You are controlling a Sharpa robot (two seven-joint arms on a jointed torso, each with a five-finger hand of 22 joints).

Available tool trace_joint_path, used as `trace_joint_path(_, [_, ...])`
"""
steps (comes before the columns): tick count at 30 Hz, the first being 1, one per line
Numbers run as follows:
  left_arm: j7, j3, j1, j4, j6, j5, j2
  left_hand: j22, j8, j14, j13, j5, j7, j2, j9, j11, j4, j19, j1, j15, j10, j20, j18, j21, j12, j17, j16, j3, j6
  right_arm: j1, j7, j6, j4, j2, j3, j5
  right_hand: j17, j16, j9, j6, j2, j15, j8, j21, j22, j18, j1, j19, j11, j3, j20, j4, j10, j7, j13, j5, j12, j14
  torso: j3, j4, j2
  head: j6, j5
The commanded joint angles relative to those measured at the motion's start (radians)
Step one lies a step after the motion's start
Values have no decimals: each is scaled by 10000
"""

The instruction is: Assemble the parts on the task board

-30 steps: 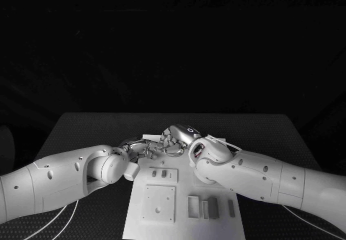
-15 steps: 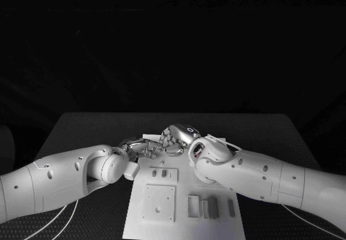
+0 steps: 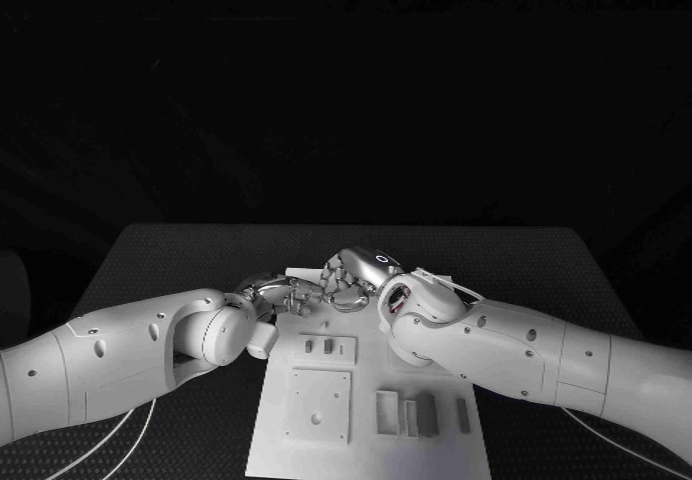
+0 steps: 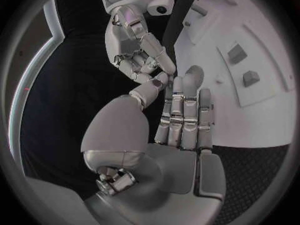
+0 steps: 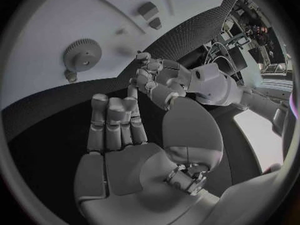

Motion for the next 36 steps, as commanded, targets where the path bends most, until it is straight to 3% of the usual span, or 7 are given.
trace_joint_path(1, [231,20,21,10,-33,-50,-2,-8,39,79,8,35,10,55,8,17,-18,58,17,25,82,-649,-73,-25,39,17,-67,70,47,-17,180,30,-10,-41,-10,182,11,-93,-79,-374,-149,141,-176,-85,-30,165,55,-169,109,-112,51,-18,-148,103,32,54,-88,-97,0,5,-1,1,3])
trace_joint_path(8, [245,20,21,-26,-111,-190,-44,-10,41,108,5,41,4,56,9,10,-26,71,14,17,104,-659,-76,-27,33,34,-88,85,59,-15,572,-512,-17,-243,-11,661,-1,-208,-205,-794,-239,328,-399,-188,-74,165,220,-409,300,-191,222,-11,-434,296,71,499,-148,-311,1,3,-3,16,31])
trace_joint_path(11, [243,20,21,-38,-118,-320,-53,-10,43,120,4,41,2,59,9,7,-26,78,10,14,114,-661,-77,-27,30,41,-96,90,65,-15,871,-828,69,-410,-11,861,3,-229,-234,-1000,-305,411,-465,-178,-59,165,-98,-532,386,-652,323,-44,-554,374,91,2129,-140,-416,7,-6,-3,15,52])
trace_joint_path(14, [272,20,21,-73,-122,-540,-64,-11,43,129,3,41,1,64,10,5,-27,83,8,11,120,-663,-77,-27,28,48,-103,95,68,-15,1030,-982,142,-599,-11,955,1,-234,-248,-1088,-310,435,-486,-182,-63,165,-106,-595,407,-904,349,-51,-611,405,95,2676,-135,-461,15,-4,3,24,69])
trace_joint_path(22, [489,24,23,-149,81,-3692,-159,-11,36,147,-5,42,-2,82,7,4,-53,102,24,0,126,-668,-77,-26,11,67,-130,118,62,70,1701,-1117,308,-1406,514,1570,-22,-268,-254,-1079,-228,440,-462,-227,-94,165,88,-671,411,-815,380,-32,-666,406,78,2931,-154,-527,10,-15,-3,56,140])
trace_joint_path(28, [838,49,69,-160,378,-7902,-238,-5,32,177,-13,45,-5,81,7,2,-92,149,50,-20,138,-674,-77,-8,-10,96,-163,134,65,477,2310,-954,157,-2157,617,2465,-38,-294,-263,-1081,-182,447,-459,-249,-107,165,141,-708,416,-703,408,-16,-683,411,63,2860,-169,-565,15,-27,-5,90,230])
trace_joint_path(36, [1318,37,521,-154,644,-11035,-153,2,34,196,-22,39,-12,58,9,0,-115,189,100,-33,152,-692,-77,7,-32,125,-203,147,78,876,2686,-927,-348,-2858,643,2722,-48,-316,-266,-1073,-154,456,-450,-269,-111,165,147,-763,422,-674,438,-29,-712,415,52,2803,-183,-615,28,-81,-60,89,232])
